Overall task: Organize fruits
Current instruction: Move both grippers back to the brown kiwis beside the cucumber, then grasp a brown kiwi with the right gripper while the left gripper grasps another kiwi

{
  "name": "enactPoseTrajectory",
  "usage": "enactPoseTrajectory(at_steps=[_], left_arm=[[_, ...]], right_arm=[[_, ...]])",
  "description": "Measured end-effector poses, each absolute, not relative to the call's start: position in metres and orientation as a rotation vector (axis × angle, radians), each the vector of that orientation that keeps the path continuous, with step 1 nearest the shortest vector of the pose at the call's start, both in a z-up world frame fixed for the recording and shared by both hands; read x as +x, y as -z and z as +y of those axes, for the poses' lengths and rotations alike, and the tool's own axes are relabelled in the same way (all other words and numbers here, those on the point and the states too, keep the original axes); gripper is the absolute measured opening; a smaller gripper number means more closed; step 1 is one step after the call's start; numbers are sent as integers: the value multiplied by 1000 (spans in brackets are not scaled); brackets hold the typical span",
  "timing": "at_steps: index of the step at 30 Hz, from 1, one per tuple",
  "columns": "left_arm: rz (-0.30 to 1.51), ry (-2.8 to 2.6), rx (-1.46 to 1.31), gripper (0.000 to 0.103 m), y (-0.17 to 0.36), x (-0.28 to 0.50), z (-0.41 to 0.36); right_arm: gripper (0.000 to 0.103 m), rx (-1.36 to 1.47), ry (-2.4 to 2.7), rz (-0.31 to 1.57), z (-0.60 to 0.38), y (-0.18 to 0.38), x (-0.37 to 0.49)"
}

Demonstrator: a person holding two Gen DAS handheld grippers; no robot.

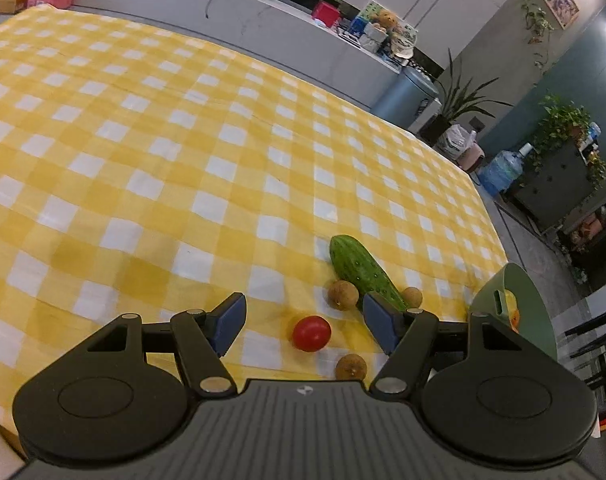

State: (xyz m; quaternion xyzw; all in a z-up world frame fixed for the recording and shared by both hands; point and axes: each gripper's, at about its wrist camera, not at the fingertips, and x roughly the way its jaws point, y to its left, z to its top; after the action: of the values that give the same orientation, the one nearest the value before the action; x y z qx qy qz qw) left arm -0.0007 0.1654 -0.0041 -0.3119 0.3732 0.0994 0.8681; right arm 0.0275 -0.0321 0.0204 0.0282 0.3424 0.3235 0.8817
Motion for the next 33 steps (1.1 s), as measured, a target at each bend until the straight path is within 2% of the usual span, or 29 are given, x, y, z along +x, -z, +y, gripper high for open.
enactPoseTrajectory(at_steps=[5, 10, 23, 25, 33], left_arm=[[797, -182, -656, 79, 13, 1, 167], [804, -169, -683, 79, 18, 0, 175], [757, -116, -809, 82, 27, -8, 200], [746, -109, -817, 82, 27, -9, 200], [685, -29, -678, 82, 17, -10, 184]], right_arm=[[28, -223, -705, 665, 7, -6, 7], [28, -413, -700, 707, 32, 17, 2], [29, -415, -696, 816, 39, 34, 17], [23, -409, -696, 820, 38, 34, 18], [22, -407, -701, 774, 35, 27, 10]])
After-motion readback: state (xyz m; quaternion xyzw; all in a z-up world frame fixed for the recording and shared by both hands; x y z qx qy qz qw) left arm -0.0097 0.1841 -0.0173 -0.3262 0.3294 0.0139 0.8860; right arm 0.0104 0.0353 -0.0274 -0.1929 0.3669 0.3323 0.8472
